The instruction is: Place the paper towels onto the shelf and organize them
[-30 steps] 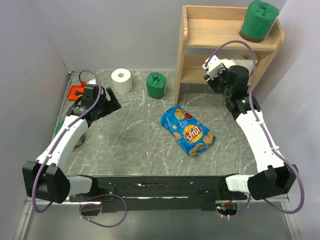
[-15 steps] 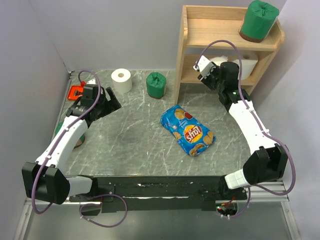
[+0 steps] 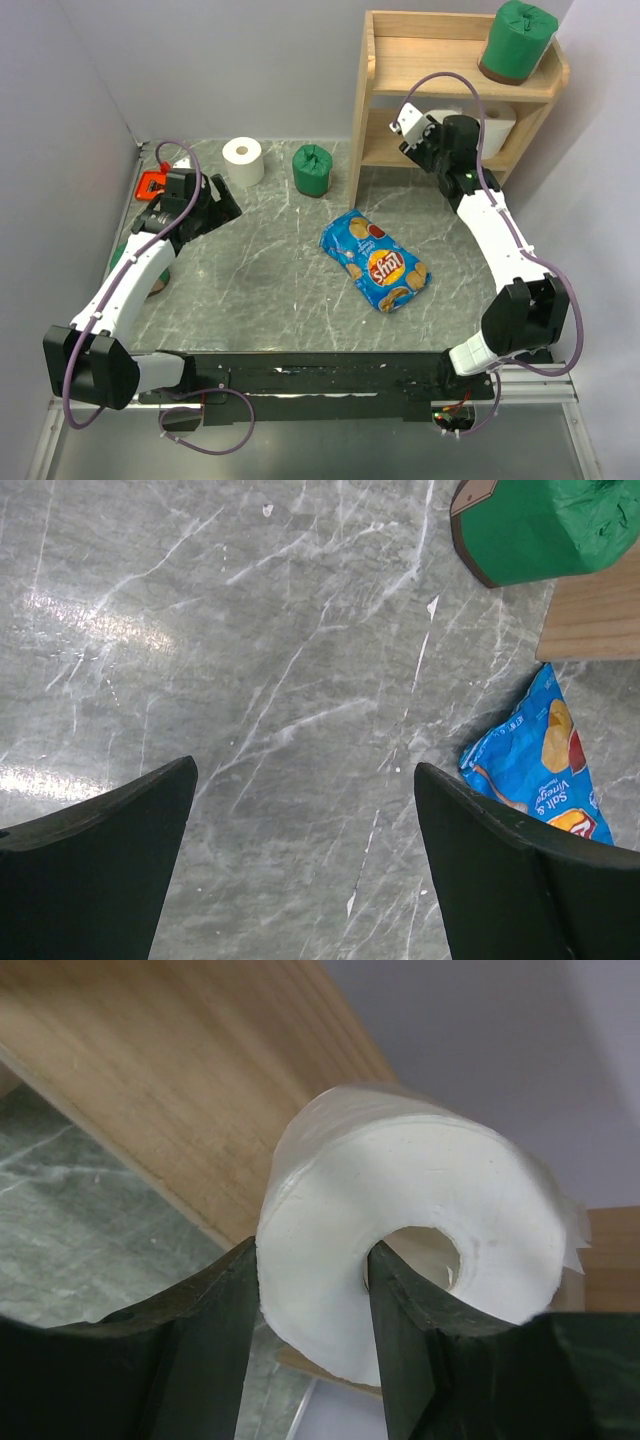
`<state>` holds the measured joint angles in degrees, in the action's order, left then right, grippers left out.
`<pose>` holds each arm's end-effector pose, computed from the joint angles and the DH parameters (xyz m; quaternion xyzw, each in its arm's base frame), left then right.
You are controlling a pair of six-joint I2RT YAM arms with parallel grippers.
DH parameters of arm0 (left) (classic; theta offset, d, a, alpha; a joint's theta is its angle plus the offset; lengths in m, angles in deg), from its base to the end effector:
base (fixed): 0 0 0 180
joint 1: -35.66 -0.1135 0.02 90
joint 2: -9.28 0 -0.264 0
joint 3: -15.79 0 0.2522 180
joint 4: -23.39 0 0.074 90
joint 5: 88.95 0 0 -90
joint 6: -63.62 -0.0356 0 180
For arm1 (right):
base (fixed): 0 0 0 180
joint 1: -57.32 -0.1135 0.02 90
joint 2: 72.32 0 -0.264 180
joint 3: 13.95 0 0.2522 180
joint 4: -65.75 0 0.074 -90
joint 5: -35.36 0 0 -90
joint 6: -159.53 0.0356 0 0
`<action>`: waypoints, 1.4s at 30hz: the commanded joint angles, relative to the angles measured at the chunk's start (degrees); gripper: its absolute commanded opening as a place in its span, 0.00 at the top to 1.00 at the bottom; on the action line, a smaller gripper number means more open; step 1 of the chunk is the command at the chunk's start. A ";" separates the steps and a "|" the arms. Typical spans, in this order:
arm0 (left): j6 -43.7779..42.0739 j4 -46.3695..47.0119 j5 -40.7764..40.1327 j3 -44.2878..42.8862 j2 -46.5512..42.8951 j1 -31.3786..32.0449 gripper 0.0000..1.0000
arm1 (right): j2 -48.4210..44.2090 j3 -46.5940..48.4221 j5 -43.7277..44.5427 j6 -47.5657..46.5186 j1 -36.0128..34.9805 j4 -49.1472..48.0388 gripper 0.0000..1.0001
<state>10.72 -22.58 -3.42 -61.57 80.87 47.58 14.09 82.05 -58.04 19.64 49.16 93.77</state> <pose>0.2659 -0.0533 0.3187 -0.2136 0.8810 -0.1423 0.3975 0.3522 0.0526 0.3844 -0.4086 0.7006 -0.1857 0.5547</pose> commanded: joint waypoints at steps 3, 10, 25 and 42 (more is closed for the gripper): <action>-0.36 1.01 -1.68 -1.36 -2.07 0.12 0.04 | 0.34 5.12 2.78 -1.96 0.78 -5.12 0.42; -0.36 0.92 -1.86 -1.36 -1.98 0.03 0.04 | 1.30 7.15 3.31 -2.41 0.96 -3.54 0.41; 0.95 1.01 -3.35 -1.01 -1.90 -0.41 0.04 | -12.66 -1.46 -2.41 18.05 -0.97 -1.78 0.40; 10.18 0.39 -10.13 -1.62 -0.32 -7.08 0.02 | -32.97 -22.99 -8.19 61.22 -6.69 6.22 0.39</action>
<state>16.42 -22.84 -13.38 -61.57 80.26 45.33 -14.48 62.27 -62.76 73.60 43.74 98.45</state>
